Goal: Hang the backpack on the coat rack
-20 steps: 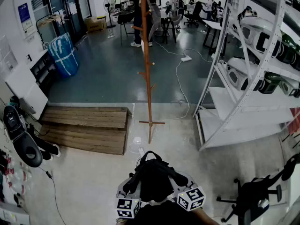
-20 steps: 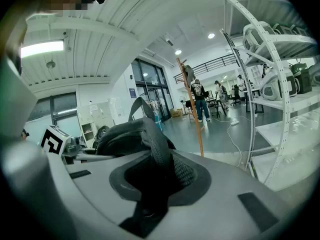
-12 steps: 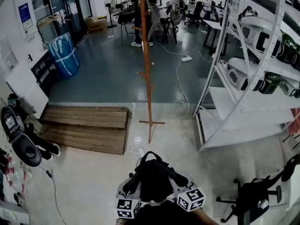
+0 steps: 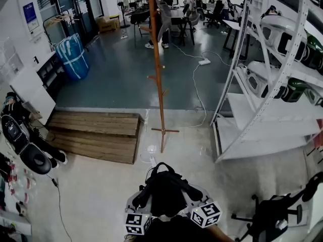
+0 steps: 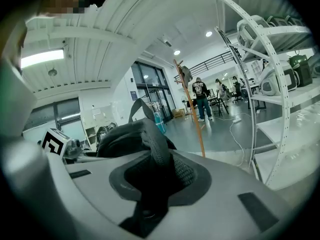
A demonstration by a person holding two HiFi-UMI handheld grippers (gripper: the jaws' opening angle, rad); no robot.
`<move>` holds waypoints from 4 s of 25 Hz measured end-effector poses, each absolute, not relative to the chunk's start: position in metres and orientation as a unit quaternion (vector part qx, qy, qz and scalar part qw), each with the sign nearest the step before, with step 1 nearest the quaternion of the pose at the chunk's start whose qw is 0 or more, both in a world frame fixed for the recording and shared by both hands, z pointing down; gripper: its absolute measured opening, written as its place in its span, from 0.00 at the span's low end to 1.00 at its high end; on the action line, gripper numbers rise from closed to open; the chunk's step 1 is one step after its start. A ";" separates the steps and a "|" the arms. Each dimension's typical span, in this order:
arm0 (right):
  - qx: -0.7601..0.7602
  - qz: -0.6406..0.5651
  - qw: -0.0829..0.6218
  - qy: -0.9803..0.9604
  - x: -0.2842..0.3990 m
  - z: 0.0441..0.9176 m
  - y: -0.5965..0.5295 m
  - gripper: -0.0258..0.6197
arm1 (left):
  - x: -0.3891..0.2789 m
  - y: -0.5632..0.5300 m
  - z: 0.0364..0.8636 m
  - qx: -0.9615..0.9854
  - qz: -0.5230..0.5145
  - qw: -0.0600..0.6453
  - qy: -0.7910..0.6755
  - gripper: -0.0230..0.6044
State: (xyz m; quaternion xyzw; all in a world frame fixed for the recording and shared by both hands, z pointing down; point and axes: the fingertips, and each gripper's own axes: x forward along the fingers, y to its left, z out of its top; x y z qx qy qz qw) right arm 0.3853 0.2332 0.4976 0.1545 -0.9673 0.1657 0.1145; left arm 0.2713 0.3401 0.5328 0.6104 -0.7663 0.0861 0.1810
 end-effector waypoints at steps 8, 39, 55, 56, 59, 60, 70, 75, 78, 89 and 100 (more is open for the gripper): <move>0.122 0.167 0.117 -0.972 0.407 0.497 0.213 0.15 | 0.298 0.322 0.533 0.589 0.085 0.184 -0.782 0.22; 0.158 0.164 0.129 -0.965 0.255 0.510 0.094 0.15 | 0.146 0.197 0.551 0.609 0.053 0.203 -0.765 0.22; 0.218 0.178 0.102 -0.954 0.098 0.497 0.065 0.15 | -0.025 0.154 0.538 0.669 0.063 0.189 -0.716 0.22; 0.222 0.180 0.107 -0.952 0.092 0.498 0.064 0.15 | -0.033 0.152 0.536 0.671 0.064 0.187 -0.714 0.22; 0.223 0.185 0.106 -0.951 0.078 0.494 0.060 0.15 | -0.047 0.147 0.534 0.673 0.063 0.189 -0.712 0.22; 0.222 0.186 0.105 -0.951 0.073 0.493 0.058 0.15 | -0.052 0.145 0.534 0.673 0.062 0.189 -0.713 0.22; 0.194 0.183 0.113 -0.957 0.029 0.500 0.014 0.15 | -0.088 0.107 0.540 0.653 0.053 0.203 -0.727 0.22; 0.168 0.197 0.112 -0.959 0.017 0.507 -0.013 0.15 | -0.101 0.084 0.545 0.640 0.065 0.201 -0.739 0.22; 0.155 0.198 0.107 -0.962 0.011 0.507 -0.029 0.15 | -0.108 0.070 0.543 0.635 0.068 0.192 -0.745 0.22; 0.167 0.186 0.097 -0.963 -0.008 0.496 -0.064 0.15 | -0.129 0.028 0.535 0.646 0.052 0.199 -0.735 0.22; 0.253 0.190 0.087 -0.944 -0.040 0.506 -0.088 0.15 | -0.175 -0.020 0.547 0.714 0.056 0.203 -0.668 0.22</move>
